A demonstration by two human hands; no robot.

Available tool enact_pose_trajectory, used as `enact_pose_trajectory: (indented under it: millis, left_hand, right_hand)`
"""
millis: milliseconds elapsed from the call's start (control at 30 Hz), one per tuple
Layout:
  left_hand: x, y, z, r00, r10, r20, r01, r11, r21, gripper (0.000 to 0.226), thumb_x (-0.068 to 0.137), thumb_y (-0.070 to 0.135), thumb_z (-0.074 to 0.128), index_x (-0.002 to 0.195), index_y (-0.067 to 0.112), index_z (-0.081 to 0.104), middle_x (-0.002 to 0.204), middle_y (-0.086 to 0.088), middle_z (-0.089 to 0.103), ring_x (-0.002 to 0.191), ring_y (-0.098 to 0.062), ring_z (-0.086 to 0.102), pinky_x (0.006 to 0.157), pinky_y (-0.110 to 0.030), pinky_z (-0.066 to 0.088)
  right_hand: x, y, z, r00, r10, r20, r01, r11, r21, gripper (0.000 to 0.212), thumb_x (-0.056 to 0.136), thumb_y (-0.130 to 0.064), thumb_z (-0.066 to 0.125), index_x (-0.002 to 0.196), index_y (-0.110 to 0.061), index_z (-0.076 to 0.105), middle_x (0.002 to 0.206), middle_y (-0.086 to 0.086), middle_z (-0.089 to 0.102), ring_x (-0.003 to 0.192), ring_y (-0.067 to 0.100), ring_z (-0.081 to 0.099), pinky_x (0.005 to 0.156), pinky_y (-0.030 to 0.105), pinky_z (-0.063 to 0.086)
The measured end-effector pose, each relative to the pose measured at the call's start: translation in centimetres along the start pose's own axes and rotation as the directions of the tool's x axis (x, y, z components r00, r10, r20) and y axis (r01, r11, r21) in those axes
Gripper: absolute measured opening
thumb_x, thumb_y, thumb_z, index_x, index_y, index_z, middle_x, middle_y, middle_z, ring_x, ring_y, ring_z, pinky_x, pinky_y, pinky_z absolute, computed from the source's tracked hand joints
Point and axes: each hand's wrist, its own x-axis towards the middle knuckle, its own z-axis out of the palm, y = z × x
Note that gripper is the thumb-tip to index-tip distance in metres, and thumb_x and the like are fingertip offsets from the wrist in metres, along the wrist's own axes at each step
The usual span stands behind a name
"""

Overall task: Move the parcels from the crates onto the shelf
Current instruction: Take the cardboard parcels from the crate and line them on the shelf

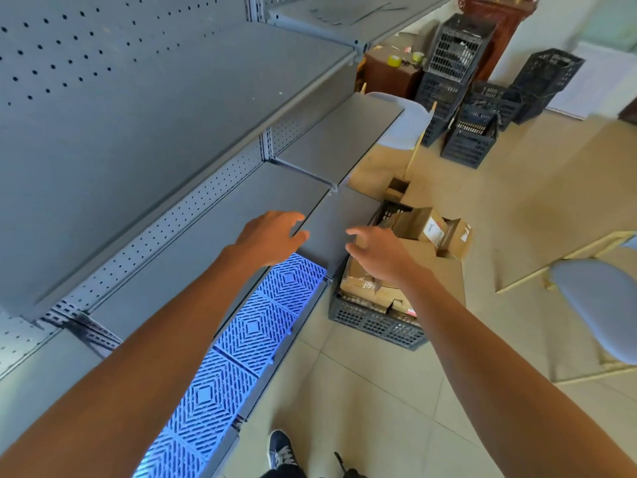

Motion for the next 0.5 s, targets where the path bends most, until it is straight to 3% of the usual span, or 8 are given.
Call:
enact_pose_trajectory:
  millis: [233, 400, 500]
  left_hand:
    - [1.1, -0.4, 1.2, 1.000, 0.003, 0.022, -0.002, 1.000, -0.025, 0.052, 0.102, 0.045, 0.052, 0.149, 0.021, 0.048, 0.141, -0.005, 0.060, 0.123, -0.029, 0.059, 0.099, -0.041, 0.046]
    - [2.7, 1.3, 2.9, 0.999, 0.024, 0.043, -0.023, 1.000, -0.014, 0.053, 0.103, 0.046, 0.050, 0.149, 0.022, 0.047, 0.144, -0.006, 0.058, 0.124, -0.030, 0.058, 0.098, -0.041, 0.046]
    - [4.1, 2.9, 4.2, 0.997, 0.035, 0.066, -0.036, 0.999, 0.001, 0.051, 0.102, 0.045, 0.050, 0.148, 0.022, 0.049, 0.143, -0.009, 0.058, 0.123, -0.031, 0.058, 0.097, -0.041, 0.046]
  right_hand:
    - [0.3, 0.4, 1.0, 1.000, 0.020, -0.024, -0.020, 1.000, -0.016, 0.042, 0.103, -0.034, 0.052, 0.143, -0.021, 0.054, 0.080, -0.008, 0.064, 0.052, 0.003, 0.056, 0.059, 0.027, 0.045]
    - [0.4, 3.2, 1.4, 0.998, 0.048, -0.038, -0.047, 0.999, 0.017, 0.042, 0.103, -0.034, 0.051, 0.142, -0.020, 0.055, 0.111, 0.005, 0.072, 0.065, 0.003, 0.060, 0.067, 0.029, 0.049]
    - [0.4, 5.6, 0.8, 0.996, 0.090, -0.028, -0.089, 0.995, 0.036, 0.040, 0.103, -0.031, 0.051, 0.141, -0.018, 0.057, 0.097, 0.001, 0.073, 0.070, 0.007, 0.066, 0.077, 0.037, 0.057]
